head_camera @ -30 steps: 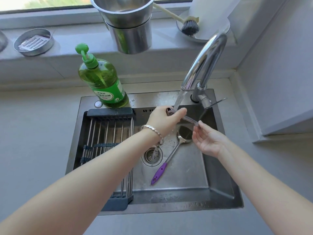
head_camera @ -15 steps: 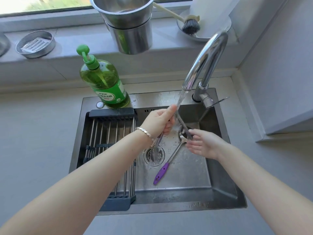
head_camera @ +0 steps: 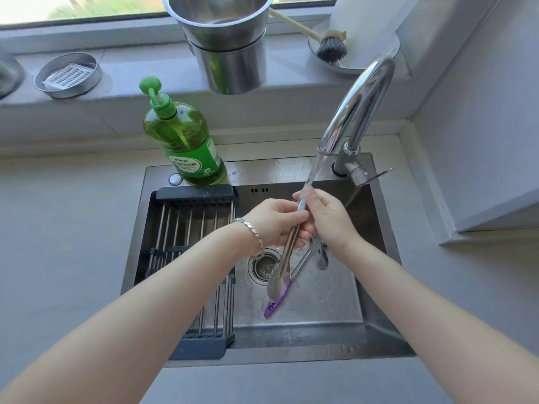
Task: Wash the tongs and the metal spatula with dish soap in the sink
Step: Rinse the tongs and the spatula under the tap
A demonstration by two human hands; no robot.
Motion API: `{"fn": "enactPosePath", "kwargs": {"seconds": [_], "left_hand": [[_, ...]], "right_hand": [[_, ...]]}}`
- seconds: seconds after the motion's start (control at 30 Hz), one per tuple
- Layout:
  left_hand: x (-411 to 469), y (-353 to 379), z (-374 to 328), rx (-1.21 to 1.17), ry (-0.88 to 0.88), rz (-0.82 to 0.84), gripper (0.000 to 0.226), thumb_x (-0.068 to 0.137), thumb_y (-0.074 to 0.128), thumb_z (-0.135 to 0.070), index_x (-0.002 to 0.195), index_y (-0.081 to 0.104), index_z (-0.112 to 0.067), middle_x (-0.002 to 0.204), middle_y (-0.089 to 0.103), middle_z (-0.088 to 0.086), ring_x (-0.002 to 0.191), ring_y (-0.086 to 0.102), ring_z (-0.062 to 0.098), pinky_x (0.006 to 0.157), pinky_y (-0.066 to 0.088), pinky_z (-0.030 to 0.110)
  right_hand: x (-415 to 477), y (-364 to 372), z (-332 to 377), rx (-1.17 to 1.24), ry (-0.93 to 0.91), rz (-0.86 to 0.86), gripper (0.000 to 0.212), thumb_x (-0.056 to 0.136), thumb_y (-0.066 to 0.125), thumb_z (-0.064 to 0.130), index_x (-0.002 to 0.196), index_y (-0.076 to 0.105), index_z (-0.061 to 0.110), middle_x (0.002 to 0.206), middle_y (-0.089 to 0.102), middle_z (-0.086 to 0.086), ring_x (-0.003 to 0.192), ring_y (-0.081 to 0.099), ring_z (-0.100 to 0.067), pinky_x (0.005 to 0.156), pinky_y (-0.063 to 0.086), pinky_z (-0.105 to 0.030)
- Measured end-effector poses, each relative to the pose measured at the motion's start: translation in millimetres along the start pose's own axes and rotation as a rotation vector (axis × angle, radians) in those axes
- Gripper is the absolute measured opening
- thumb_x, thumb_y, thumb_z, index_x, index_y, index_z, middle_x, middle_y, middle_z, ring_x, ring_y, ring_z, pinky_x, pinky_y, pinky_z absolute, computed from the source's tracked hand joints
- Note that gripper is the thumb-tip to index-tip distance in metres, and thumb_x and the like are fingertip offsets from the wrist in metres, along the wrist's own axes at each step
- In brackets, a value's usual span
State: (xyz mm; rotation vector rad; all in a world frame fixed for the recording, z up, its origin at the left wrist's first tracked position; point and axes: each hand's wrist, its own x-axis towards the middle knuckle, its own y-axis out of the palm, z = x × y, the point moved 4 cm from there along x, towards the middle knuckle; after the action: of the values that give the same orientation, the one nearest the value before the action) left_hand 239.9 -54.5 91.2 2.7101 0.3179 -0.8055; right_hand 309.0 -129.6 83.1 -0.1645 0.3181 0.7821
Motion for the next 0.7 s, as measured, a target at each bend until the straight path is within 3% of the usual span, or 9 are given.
{"fn": "enactPosePath", "kwargs": {"seconds": [0.13, 0.23, 0.43, 0.53, 0.63, 0.7], "left_hand": [[-4.0, -9.0, 2.3, 0.124, -0.011, -0.076, 0.020, 0.095, 0.049, -0.015, 0.082, 0.062, -0.008, 0.048, 0.057, -0.006, 0.039, 0.050, 0.003, 0.039, 0.044, 0.013], [-8.6, -17.9, 3.1, 0.209, -0.019, -0.085, 0.021, 0.096, 0.047, -0.017, 0.084, 0.061, -0.006, 0.043, 0.052, -0.008, 0.035, 0.046, 0.003, 0.038, 0.042, 0.013], [-17.4, -25.2, 3.9, 0.069, -0.069, 0.033, 0.012, 0.093, 0.051, -0.010, 0.094, 0.063, -0.008, 0.063, 0.066, -0.002, 0.050, 0.059, 0.007, 0.050, 0.054, 0.021], [-14.9, -23.8, 3.7, 0.077, -0.035, -0.062, 0.009, 0.090, 0.057, -0.012, 0.089, 0.064, -0.008, 0.064, 0.069, 0.002, 0.043, 0.055, 0.005, 0.040, 0.047, 0.015], [-11.2, -31.1, 4.5, 0.318, 0.012, -0.257, 0.026, 0.088, 0.060, -0.031, 0.069, 0.058, -0.012, 0.047, 0.062, -0.003, 0.032, 0.049, 0.002, 0.035, 0.041, 0.013], [-11.2, -43.1, 7.1, 0.490, 0.046, -0.394, 0.038, 0.087, 0.056, -0.042, 0.061, 0.051, -0.014, 0.043, 0.057, -0.005, 0.032, 0.049, 0.003, 0.042, 0.046, 0.018]], "right_hand": [[9.1, -2.5, -4.5, 0.073, 0.049, -0.192, 0.034, 0.100, 0.033, 0.034, 0.078, 0.051, 0.015, 0.069, 0.050, -0.003, 0.063, 0.048, -0.013, 0.058, 0.042, -0.022], [13.8, -3.4, -8.5, 0.172, 0.078, -0.245, 0.035, 0.101, 0.032, 0.032, 0.077, 0.049, 0.014, 0.060, 0.039, 0.000, 0.055, 0.038, -0.011, 0.056, 0.035, -0.024], [11.9, -23.8, -10.9, 0.433, 0.097, -0.395, 0.035, 0.101, 0.031, 0.035, 0.076, 0.048, 0.017, 0.057, 0.036, 0.004, 0.050, 0.035, -0.007, 0.055, 0.036, -0.024], [9.6, -33.1, -11.6, 0.491, 0.076, -0.448, 0.034, 0.101, 0.032, 0.034, 0.076, 0.048, 0.016, 0.059, 0.035, 0.003, 0.051, 0.034, -0.007, 0.055, 0.036, -0.023], [9.1, -35.3, -11.6, 0.415, 0.052, -0.444, 0.030, 0.099, 0.037, 0.034, 0.078, 0.049, 0.018, 0.060, 0.037, 0.005, 0.052, 0.035, -0.007, 0.056, 0.037, -0.022], [9.8, -29.1, -7.9, 0.300, 0.010, -0.377, 0.023, 0.098, 0.043, 0.029, 0.079, 0.050, 0.019, 0.062, 0.038, 0.005, 0.054, 0.036, -0.007, 0.056, 0.036, -0.022]]}}
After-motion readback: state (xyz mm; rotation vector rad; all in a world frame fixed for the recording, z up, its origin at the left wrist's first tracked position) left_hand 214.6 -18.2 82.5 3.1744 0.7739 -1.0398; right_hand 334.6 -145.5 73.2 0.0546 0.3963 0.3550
